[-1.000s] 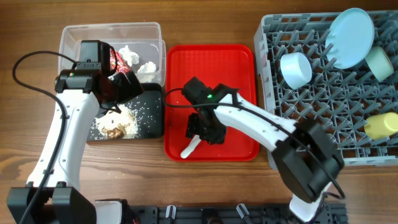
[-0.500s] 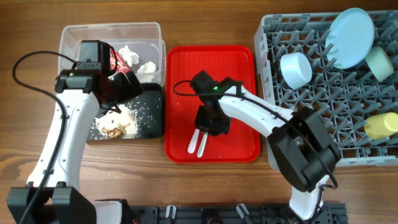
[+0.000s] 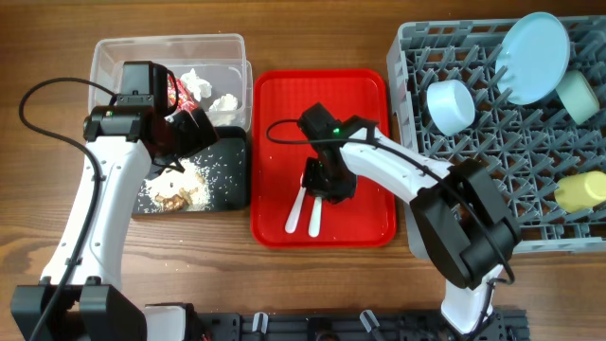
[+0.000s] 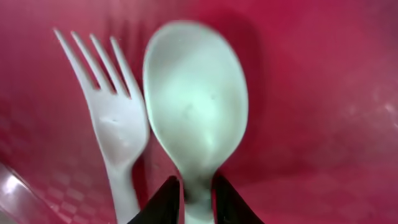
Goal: Sort waste into correct bins and load items into the dishwasher rack
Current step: 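Grasp the white spoon with the right gripper and lift it, then carry the spoon to the rack and drop it in with the right gripper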
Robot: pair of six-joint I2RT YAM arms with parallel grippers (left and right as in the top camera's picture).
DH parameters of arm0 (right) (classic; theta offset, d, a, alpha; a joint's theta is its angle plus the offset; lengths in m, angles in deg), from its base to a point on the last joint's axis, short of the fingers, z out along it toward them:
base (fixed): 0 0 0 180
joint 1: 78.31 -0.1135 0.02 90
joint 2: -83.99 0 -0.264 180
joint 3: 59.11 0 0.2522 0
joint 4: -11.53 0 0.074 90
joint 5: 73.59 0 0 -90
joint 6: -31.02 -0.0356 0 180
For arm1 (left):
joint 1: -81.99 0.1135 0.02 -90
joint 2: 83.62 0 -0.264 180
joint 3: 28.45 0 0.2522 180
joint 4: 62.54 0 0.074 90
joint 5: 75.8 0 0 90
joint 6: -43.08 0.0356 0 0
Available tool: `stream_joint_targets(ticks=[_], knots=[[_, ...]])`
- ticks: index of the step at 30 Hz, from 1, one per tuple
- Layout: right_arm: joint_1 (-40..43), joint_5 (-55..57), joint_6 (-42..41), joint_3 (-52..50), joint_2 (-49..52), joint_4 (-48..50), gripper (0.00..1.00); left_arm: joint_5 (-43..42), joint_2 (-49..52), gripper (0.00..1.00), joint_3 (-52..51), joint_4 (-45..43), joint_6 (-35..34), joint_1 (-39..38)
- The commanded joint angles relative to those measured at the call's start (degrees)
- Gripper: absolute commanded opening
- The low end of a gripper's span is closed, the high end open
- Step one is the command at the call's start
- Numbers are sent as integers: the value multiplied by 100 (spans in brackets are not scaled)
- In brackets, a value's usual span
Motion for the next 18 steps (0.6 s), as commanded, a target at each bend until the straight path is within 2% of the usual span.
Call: stream_joint_targets(ticks=[1,3,5,6,10,12,14,18], knots=[[-2,-96,11,-219,114,96,22,52,-79,100,7,17,-55,37],[-2,-101,-13,-219,114,94,21,52,-79,100,7,17,-55,37],[-2,-140,-9,-219,114,98,13,55,-79,100,7,15,-55,37],[-2,-140,-9,-219,114,111,4,55,-79,100,7,15,-55,37],[35,-136,98,-188,79,83,4,55,-79,100,7,15,-55,37],[94,-90,354,-116,-46,37,4,52,-79,100,7,15,-55,37],[260,-33,1012,129,-396,-162,4,52,-79,100,7,15,-55,37],[824,378,2135,568,-1110,-1038,4,55,-79,100,7,15,-55,37]])
